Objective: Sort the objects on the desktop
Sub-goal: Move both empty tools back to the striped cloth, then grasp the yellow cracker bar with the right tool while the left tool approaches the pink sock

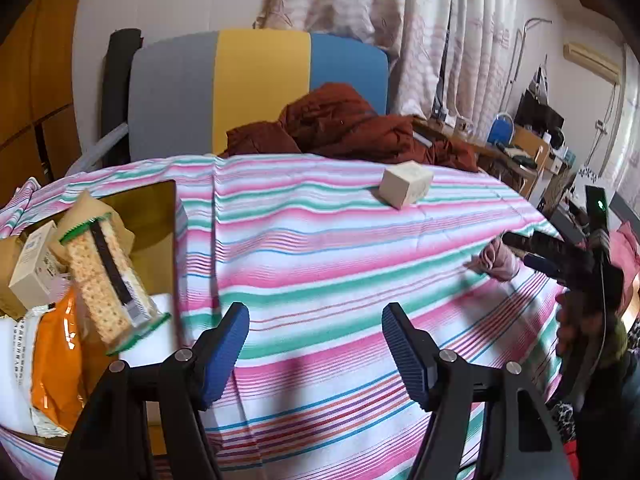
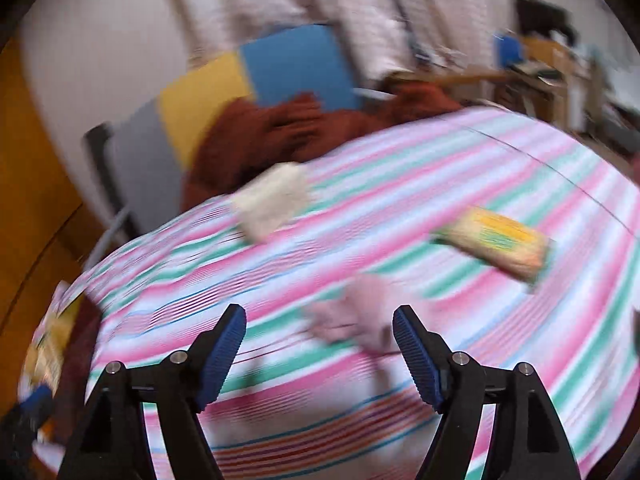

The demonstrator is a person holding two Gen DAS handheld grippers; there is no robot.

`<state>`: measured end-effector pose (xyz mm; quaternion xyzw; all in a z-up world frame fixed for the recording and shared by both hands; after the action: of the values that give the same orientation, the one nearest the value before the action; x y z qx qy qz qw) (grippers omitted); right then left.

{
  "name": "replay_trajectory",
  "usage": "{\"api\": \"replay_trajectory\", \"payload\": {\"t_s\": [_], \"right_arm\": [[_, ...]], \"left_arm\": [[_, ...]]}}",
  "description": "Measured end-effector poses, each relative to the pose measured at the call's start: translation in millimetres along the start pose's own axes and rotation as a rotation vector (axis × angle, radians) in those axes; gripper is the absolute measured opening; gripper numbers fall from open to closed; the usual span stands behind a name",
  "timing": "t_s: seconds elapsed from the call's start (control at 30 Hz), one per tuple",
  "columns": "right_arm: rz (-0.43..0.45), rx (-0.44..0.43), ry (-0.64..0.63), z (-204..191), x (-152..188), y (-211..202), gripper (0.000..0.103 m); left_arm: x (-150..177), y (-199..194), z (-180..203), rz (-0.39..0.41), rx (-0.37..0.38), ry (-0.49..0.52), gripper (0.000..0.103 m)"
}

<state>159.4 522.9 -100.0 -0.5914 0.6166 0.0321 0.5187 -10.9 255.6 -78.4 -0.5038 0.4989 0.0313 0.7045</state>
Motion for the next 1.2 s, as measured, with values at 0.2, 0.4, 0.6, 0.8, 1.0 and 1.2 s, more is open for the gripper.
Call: {"api": "replay_trajectory", "payload": {"t_s": [0.2,0.4,0.6,0.8,1.0,1.2], "right_arm": [[-0.061,0.017,0.108,33.1,-11.4,36.2,0.077],[-0.219,-0.348,0.001,-52.5,16.6,59.2,0.079],[-0.285,-0.618,-0.090,-126.2,47.4,40.6,0.079],[-0.196,-0.329,-0.130,-83.4,17.5,34.9,0.079],[-0.039,0.198,-0.031,28.1,-56.0,21.1,0.080],[-0.089,0.429,0.081,107.3,-90.8,33.5,0.080]], "left_arm": [[6.7,7.4,-1.8,-0.034,-0.015,-0.003,0.071],[7.6,15.1,-6.3,-0.054,-0.027,-0.030,0.071],[10.5,16.3,-3.7,-0.065,-0.022,-0.017,0.071],[17.0,19.7,5.4,-0.081,0.017,-0.009,0.071],[16.5,21.8,11.1,-0.080,0.031,-0.003,0.071],[14.4,18.8,8.5,-0.072,0.043,-0.019,0.071]]}}
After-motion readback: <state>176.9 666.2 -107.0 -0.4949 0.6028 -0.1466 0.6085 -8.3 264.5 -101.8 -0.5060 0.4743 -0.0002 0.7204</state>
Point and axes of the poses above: each gripper's, at about its wrist camera, not at the fingertips, and y roughly the way its jaws point, z to its right, x to its underside, the point moved 8 cm from there along y, roughly the way its jaws point, and after that the axes turned 12 degrees about -x, right-handed, at the moved point
